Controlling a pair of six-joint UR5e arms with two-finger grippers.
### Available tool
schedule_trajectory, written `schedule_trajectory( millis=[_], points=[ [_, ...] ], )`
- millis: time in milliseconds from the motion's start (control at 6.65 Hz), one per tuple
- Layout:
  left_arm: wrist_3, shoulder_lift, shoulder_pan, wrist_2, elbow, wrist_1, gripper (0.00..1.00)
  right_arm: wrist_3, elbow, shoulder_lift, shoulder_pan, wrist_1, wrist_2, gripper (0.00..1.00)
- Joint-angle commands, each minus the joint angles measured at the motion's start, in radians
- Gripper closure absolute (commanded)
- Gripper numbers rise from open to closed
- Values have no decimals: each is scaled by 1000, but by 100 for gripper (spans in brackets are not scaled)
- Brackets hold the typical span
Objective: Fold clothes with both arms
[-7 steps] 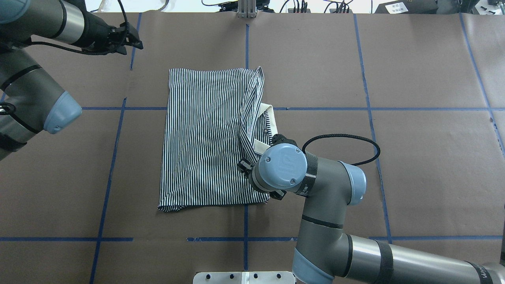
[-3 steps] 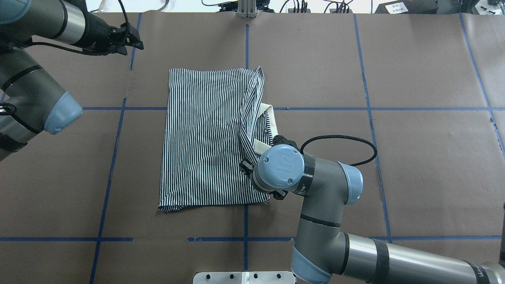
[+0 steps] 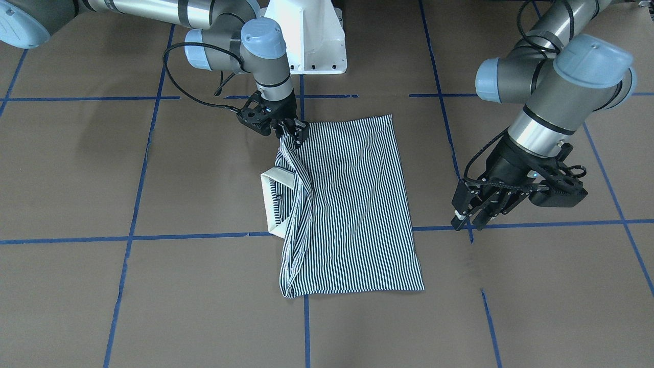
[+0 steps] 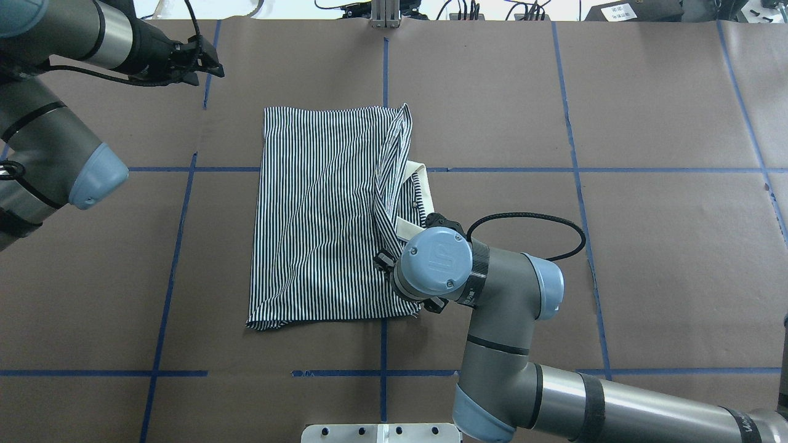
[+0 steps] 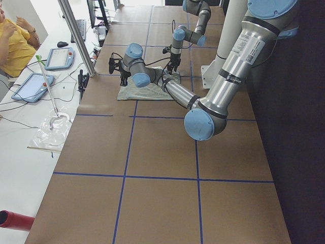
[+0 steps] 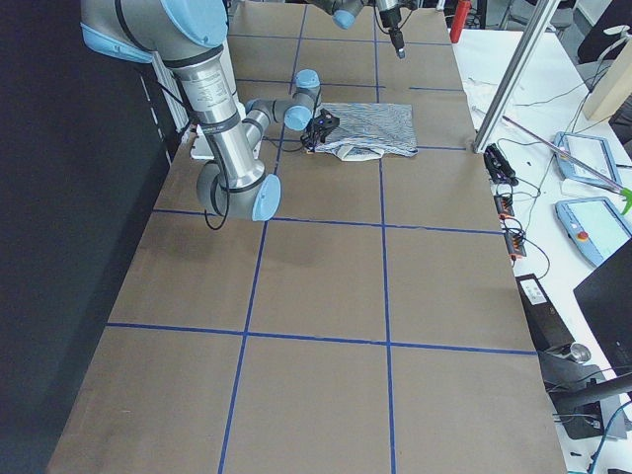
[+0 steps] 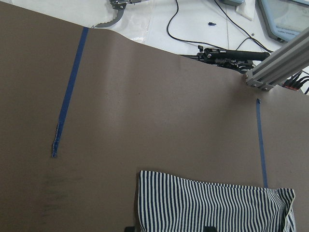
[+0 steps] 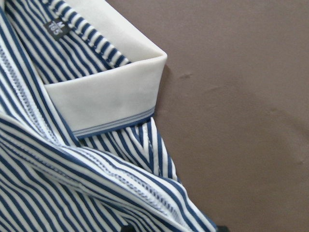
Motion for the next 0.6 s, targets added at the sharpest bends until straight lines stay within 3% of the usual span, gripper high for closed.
schedule_trajectory(
  millis=[0,150,301,451],
  points=[
    [-2,2,0,0,-8,0,45,3,-6,1,-2,2,-1,58],
    [-5,4,2,0,-10,0,45,4,-12,5,-4,2,0,89],
    [-8,8,2,0,-19,0,45,-6,-12,7,-4,2,0,100],
    [-14,8,2,0,-24,0,45,-12,-12,10,-4,2,0,100]
  ],
)
